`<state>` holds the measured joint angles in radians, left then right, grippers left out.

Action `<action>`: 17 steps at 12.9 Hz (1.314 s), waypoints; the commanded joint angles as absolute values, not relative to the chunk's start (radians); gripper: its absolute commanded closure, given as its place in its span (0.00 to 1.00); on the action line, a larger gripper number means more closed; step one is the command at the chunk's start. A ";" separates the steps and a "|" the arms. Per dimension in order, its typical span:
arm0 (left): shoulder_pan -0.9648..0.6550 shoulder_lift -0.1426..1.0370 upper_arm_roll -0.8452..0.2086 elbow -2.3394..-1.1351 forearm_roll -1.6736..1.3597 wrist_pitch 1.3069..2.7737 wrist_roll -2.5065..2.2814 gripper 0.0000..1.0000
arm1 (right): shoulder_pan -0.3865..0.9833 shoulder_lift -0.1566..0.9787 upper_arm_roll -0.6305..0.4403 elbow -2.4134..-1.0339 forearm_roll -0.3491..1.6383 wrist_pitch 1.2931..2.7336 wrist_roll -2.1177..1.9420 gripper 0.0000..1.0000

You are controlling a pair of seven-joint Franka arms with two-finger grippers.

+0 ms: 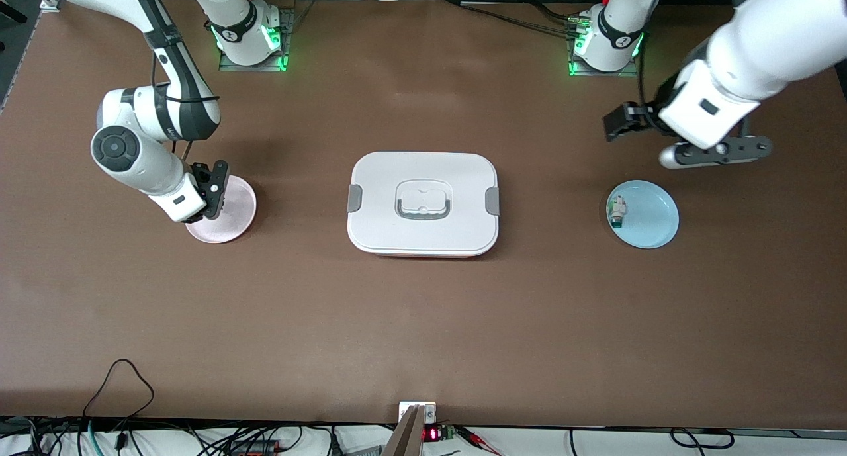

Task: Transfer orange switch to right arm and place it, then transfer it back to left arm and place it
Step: 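Carry the switch with the right gripper to the white plate while the left gripper withdraws, then lower the switch onto the white plate and open the right gripper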

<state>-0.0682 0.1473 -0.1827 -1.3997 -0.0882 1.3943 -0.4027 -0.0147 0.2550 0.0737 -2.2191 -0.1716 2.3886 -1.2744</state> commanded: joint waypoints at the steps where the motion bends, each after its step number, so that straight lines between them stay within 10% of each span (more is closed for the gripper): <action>1: -0.078 0.097 -0.105 -1.462 -0.078 1.393 -0.318 0.00 | -0.047 0.259 0.084 -2.281 -0.186 2.471 -1.299 0.82; 11: -0.061 0.107 -0.069 -1.459 -0.063 1.342 -0.245 0.00 | -0.080 0.356 0.084 -2.295 -0.225 2.595 -1.298 0.81; 12: -0.061 0.107 -0.069 -1.459 -0.063 1.344 -0.245 0.00 | -0.080 0.363 0.084 -2.295 -0.225 2.599 -1.293 0.71; 14: -0.060 0.109 -0.069 -1.459 -0.064 1.344 -0.245 0.00 | -0.080 0.357 0.086 -2.292 -0.213 2.592 -1.270 0.01; 17: -0.035 0.110 -0.069 -1.457 -0.066 1.344 -0.244 0.00 | -0.077 0.296 0.089 -2.264 -0.209 2.538 -1.200 0.00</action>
<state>-0.0540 0.1245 -0.0689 -1.4443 -0.0875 1.3492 -0.2709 -0.0666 0.3507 0.0743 -2.2780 -0.2090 2.5795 -1.2453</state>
